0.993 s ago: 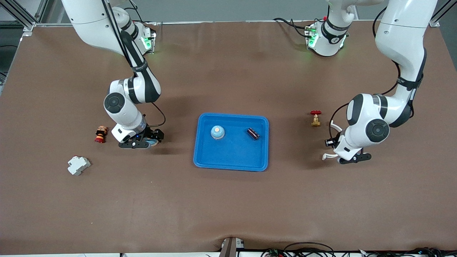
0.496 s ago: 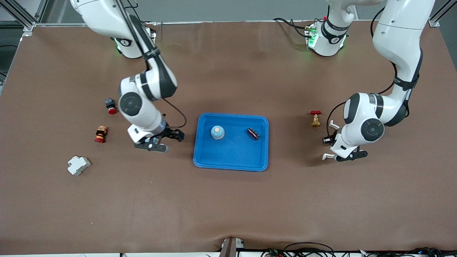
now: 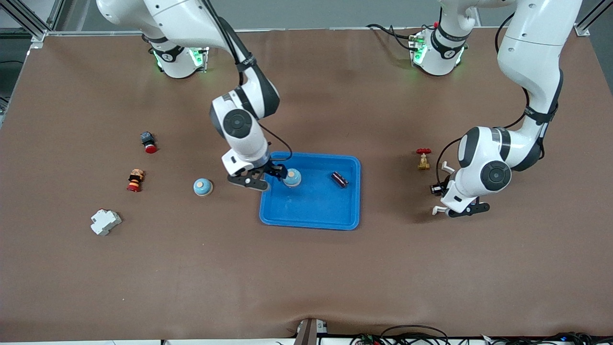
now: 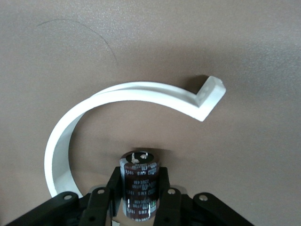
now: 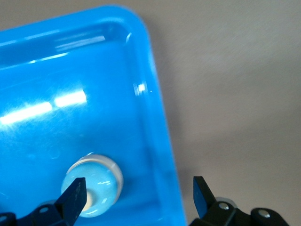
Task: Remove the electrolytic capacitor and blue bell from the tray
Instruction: 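Reach the right gripper to the second bell while the left gripper releases the capacitor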
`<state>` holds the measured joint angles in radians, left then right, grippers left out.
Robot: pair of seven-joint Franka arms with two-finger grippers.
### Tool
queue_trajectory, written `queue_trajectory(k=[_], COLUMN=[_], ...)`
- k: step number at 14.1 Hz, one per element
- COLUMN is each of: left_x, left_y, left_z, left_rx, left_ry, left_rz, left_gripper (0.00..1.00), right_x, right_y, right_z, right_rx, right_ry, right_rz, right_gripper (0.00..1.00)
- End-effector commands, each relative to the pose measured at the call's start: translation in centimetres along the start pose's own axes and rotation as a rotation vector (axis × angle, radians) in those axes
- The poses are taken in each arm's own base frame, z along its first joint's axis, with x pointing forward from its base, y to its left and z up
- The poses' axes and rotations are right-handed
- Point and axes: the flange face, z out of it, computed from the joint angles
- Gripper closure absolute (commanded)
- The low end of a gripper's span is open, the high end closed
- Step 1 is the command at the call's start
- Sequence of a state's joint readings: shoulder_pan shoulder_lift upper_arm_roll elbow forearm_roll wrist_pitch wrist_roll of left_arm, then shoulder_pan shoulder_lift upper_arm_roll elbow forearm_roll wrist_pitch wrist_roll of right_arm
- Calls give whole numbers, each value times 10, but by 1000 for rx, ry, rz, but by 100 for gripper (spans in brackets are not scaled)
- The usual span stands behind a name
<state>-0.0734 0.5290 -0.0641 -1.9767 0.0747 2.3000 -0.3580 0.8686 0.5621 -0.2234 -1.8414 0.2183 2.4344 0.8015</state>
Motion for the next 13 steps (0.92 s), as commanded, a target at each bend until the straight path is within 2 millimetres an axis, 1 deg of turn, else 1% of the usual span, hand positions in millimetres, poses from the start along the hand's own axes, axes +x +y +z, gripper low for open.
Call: queue_trajectory(k=[1, 2, 3, 5, 7, 9, 11, 12, 13], left_x=[1, 1, 1, 0, -3, 0, 6, 9, 12], left_y=[2, 2, 2, 9, 12, 12, 17, 17, 17], left_z=[-3, -4, -7, -15, -28, -47, -70, -82, -96], left_rx=[3, 3, 2, 2, 6, 19, 34, 39, 42], left_ry=[16, 18, 21, 29, 31, 11, -19, -34, -43], left_rz=[-6, -6, -7, 3, 9, 7, 9, 4, 1], left_gripper=[36, 0, 0, 0, 0, 0, 0, 0, 0], right_x=[-6, -8, -11, -15, -19, -23, -24, -26, -28], right_y=[-25, -31, -36, -45, -52, -54, -53, -56, -56], right_z=[10, 12, 16, 23, 28, 30, 35, 35, 40], right_rx=[-9, -10, -12, -12, -13, -15, -18, -12, -12], right_ry=[24, 31, 35, 39, 41, 41, 42, 46, 50], right_rz=[46, 55, 60, 70, 76, 72, 77, 72, 70], right_gripper=[0, 0, 0, 0, 0, 0, 0, 0, 0])
